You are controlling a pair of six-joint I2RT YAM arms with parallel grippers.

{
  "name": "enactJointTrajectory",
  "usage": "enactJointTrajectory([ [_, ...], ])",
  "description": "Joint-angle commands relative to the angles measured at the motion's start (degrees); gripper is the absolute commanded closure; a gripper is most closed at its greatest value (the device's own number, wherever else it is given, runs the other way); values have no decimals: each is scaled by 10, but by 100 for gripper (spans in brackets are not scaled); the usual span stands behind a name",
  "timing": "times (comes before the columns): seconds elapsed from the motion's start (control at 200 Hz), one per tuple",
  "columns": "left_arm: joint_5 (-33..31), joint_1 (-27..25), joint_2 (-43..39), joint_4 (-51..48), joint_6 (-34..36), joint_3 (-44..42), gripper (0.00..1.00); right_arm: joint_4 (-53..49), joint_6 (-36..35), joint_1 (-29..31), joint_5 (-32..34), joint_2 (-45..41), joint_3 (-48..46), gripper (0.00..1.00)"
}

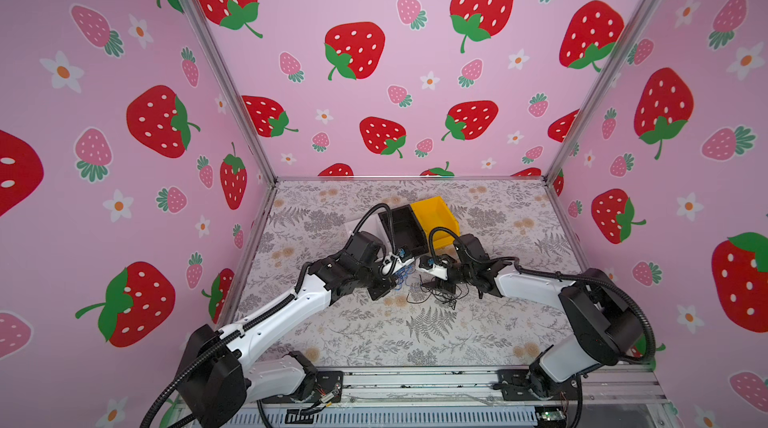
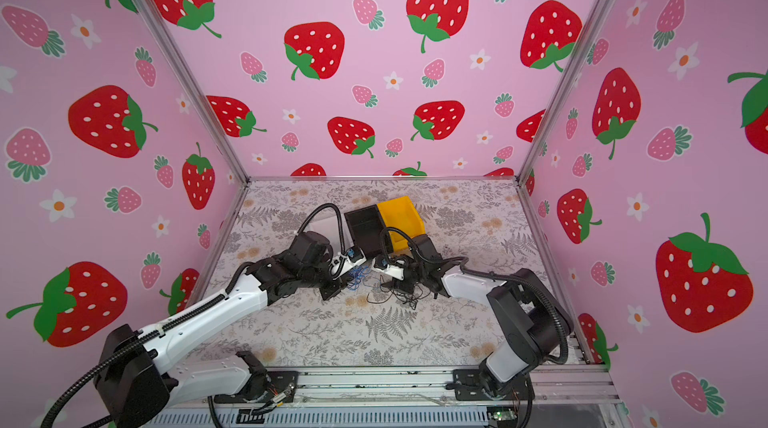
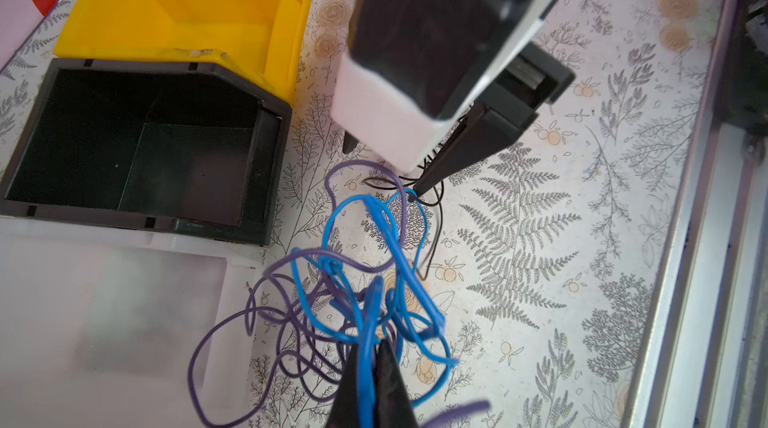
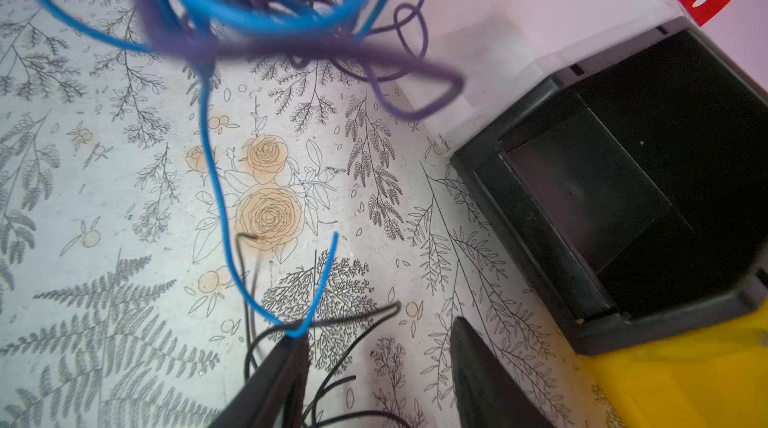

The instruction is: Untangle the cables

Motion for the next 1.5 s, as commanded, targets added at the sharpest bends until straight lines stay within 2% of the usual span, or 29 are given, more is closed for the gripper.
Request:
enactJointTrajectory([
  [0.0,-5,-3,-18,18,15,-4,100,-3,-61,2,-28,11,16,44],
  [0.13,-9,-3,-25,28,9,-14,100,13,-63,2,-45,26,22,46],
  [0.27,-6,-3,-27,29,8,-15,100,74,-47,2,-44,34,8,48],
  [0.405,-1,-3,-35,27,3,-15,100,154,-11,2,-13,46,-4,66],
  [0.465,-2,-3,-38,22,0,-15,100,186,0,2,0,44,-13,76],
  [0.56,-10,-3,-46,9,-1,-20,100,218,22,2,23,25,-27,92],
  [0.63,-19,-2,-53,7,-3,-28,100,229,29,2,44,4,-40,100],
  [0.815,-30,12,-50,-5,-15,-41,100,226,71,-19,132,-63,-74,100],
  [0.935,-26,29,-39,-4,-23,-52,100,216,113,-56,160,-119,-93,100],
  [1.071,-24,37,-17,0,-26,-60,100,172,108,-79,183,-168,-95,100],
  [1.496,-30,39,44,-9,-27,-78,100,103,175,-146,283,-211,-86,100],
])
